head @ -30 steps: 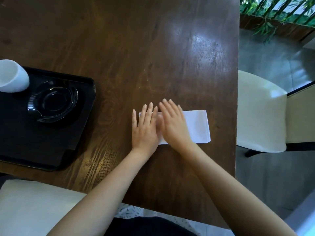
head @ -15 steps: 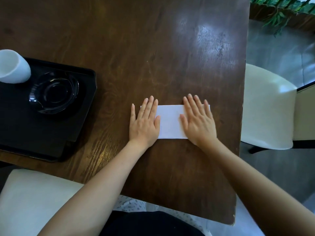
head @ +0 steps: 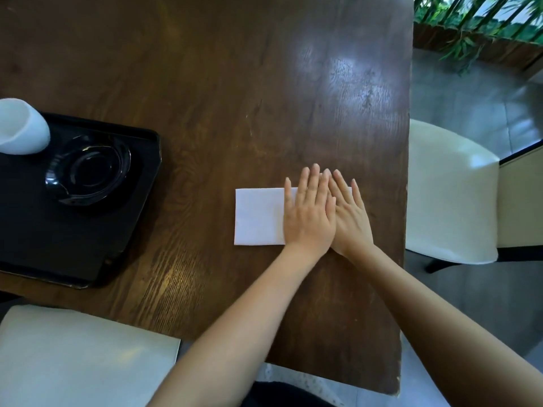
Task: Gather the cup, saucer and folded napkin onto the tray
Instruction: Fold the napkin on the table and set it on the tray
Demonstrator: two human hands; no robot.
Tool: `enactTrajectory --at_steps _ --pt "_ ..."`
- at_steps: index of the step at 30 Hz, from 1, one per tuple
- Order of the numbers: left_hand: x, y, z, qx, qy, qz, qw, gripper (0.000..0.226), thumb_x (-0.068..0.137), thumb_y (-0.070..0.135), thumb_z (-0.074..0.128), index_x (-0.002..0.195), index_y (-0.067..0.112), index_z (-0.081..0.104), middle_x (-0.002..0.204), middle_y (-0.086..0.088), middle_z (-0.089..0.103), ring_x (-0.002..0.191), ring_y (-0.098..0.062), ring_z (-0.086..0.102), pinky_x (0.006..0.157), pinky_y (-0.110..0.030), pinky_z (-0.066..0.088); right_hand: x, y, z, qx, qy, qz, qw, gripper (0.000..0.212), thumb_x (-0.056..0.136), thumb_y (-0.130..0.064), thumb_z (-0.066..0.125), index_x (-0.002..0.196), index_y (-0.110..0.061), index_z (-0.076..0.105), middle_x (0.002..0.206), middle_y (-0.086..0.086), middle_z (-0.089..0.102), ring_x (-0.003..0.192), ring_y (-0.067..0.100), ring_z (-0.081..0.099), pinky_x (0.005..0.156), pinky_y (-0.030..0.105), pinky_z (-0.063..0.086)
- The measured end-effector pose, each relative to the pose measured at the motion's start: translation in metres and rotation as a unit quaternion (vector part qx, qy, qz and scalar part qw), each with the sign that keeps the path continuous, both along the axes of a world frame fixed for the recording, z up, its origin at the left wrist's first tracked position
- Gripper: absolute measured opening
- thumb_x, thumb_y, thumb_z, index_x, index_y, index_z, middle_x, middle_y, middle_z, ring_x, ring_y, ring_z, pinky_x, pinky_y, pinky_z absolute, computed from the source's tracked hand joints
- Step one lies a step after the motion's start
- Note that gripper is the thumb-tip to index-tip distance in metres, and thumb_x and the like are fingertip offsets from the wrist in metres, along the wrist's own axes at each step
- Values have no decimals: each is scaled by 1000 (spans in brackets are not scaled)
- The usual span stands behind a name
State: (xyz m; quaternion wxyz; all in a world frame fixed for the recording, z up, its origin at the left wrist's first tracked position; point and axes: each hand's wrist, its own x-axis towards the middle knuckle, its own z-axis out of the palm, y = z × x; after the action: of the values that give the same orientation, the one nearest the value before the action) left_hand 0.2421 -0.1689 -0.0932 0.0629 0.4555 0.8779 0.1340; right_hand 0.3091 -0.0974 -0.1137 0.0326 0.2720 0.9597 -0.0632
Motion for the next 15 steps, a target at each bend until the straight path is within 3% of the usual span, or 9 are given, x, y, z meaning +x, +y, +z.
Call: enactTrajectory --at_steps 3,9,15 --pt "-3 -2 -14 -16 -45 15 999 57 96 43 6 148 19 12 158 -2 13 146 -17 4 116 -40 -9 1 1 -2 4 -4 -5 1000 62 97 -46 20 149 -19 -1 159 1 -3 143 15 -15 119 41 -7" --pt "-18 -16 -26 -37 21 -31 999 59 95 46 2 148 20 8 158 1 9 146 -16 3 118 -42 -3 -1 1 -4 -1 14 -19 1000 53 96 -43 6 144 -23 -5 157 -3 -2 144 13 -11 119 40 -6" --pt "-31 -29 -30 -54 32 -43 997 57 96 43 6 148 19 1 159 0 3 146 -18 0 116 -42 -8 -2 1 -6 1 29 -32 999 55 98 -39 10 148 -19 9 159 -1 7 144 10 -8 119 39 -5"
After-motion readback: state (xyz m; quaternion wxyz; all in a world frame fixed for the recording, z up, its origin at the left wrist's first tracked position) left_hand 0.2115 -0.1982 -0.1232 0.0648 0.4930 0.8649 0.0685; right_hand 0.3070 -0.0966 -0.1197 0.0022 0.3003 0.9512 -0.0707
